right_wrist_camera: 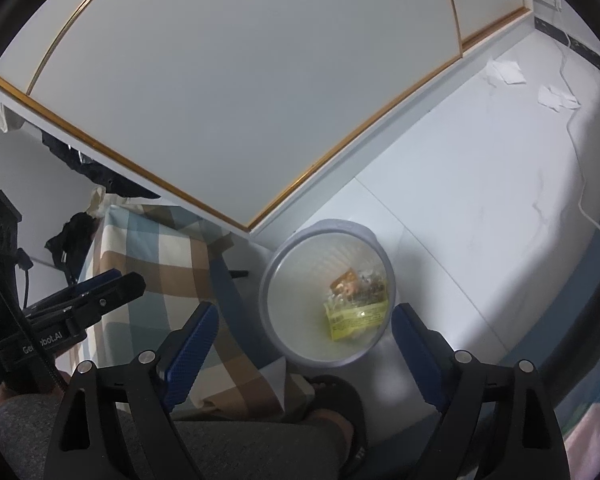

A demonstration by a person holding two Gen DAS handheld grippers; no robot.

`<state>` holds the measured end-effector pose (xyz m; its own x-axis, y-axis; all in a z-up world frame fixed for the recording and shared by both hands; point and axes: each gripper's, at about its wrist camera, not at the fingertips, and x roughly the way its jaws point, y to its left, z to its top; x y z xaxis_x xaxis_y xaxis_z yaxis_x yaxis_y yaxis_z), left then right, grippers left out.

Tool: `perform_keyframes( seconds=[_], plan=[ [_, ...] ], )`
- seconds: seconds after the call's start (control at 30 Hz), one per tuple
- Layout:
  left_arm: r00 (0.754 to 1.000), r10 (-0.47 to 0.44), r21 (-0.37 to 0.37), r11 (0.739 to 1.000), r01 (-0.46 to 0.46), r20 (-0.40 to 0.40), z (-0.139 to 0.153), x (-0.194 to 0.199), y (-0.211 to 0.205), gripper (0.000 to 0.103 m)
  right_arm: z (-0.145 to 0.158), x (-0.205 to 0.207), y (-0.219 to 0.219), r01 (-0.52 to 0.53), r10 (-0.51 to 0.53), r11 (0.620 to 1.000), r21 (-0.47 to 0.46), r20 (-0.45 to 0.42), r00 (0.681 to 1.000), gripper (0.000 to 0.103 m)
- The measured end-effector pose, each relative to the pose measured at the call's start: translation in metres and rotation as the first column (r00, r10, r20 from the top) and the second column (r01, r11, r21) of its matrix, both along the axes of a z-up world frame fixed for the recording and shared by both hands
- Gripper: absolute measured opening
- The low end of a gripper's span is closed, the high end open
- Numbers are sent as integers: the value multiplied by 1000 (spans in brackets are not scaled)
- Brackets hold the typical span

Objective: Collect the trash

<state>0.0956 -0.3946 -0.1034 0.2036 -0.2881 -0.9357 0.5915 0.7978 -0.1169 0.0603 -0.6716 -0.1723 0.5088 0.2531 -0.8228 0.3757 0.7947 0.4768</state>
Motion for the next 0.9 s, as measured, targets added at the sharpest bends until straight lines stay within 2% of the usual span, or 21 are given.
perform_keyframes(
  seconds=[0.9],
  plan=[
    [1000,-8,-15,1000,8,13,4,-5,3,70,9,-4,1,14,-14,999,-29,8,1000,89]
  ],
)
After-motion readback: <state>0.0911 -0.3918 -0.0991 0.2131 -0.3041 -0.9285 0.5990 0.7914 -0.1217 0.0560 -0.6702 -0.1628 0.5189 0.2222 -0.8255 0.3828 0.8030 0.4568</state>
